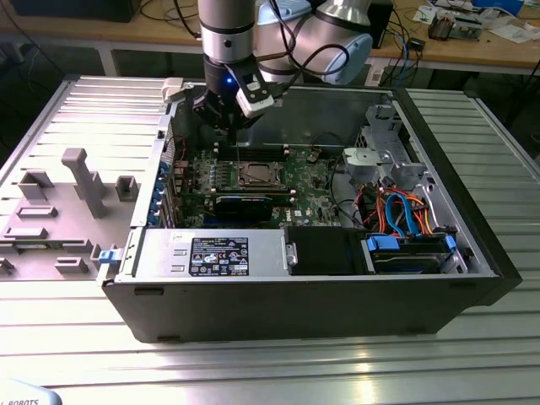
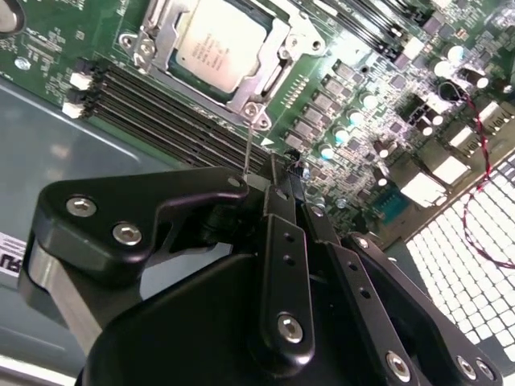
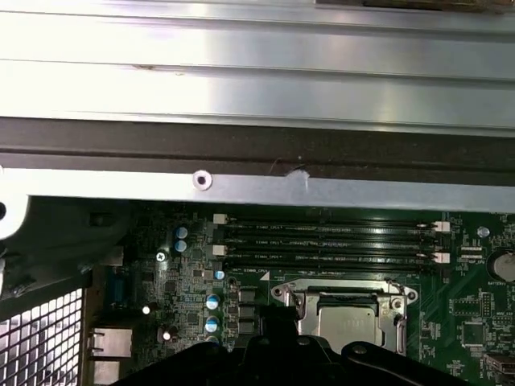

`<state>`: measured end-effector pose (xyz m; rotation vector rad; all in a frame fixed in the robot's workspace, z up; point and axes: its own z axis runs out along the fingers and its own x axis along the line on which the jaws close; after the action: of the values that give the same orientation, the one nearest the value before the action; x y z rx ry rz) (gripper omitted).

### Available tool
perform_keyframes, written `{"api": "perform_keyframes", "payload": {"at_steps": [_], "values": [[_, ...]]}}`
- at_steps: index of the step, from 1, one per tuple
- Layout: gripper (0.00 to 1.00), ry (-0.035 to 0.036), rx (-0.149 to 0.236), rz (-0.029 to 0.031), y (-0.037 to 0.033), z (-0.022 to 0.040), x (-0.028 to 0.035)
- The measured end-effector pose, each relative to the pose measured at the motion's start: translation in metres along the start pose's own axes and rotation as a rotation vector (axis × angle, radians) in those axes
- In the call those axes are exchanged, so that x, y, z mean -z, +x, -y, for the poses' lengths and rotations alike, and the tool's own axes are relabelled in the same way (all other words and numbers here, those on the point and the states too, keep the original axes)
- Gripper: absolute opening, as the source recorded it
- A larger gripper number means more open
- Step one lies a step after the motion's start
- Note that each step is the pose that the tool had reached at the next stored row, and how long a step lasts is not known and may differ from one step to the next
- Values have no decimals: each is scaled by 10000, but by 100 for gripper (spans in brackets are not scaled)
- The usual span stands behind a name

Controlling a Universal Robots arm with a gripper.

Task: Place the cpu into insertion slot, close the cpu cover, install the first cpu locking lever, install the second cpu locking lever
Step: 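Install the first cpu locking lever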

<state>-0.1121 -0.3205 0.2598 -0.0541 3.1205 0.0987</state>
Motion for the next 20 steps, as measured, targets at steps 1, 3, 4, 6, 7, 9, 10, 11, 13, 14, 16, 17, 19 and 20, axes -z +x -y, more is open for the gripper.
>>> {"api": "perform_keyframes", "payload": {"at_steps": [1,3,4,6,7,9,10,11,13,14,16,17,19,20], "values": [[11,1,0,0,-21,-2,0],[11,2,0,0,-60,-5,-2],[11,2,1,0,-78,-6,-2],[11,2,1,0,-107,-7,-3],[11,3,1,0,-122,-7,-4],[11,0,0,2,-146,-6,-11],[11,-19,0,2,-159,-5,-21],[11,-28,0,3,-166,-4,-31],[11,-39,-1,2,-178,-3,-46],[11,-39,0,1,-181,-3,-51],[11,-23,0,0,-195,-20,-63],[11,-21,1,1,-200,-25,-68],[11,-20,0,1,-212,-27,-80],[11,-9,0,2,-217,-26,-93]]}}
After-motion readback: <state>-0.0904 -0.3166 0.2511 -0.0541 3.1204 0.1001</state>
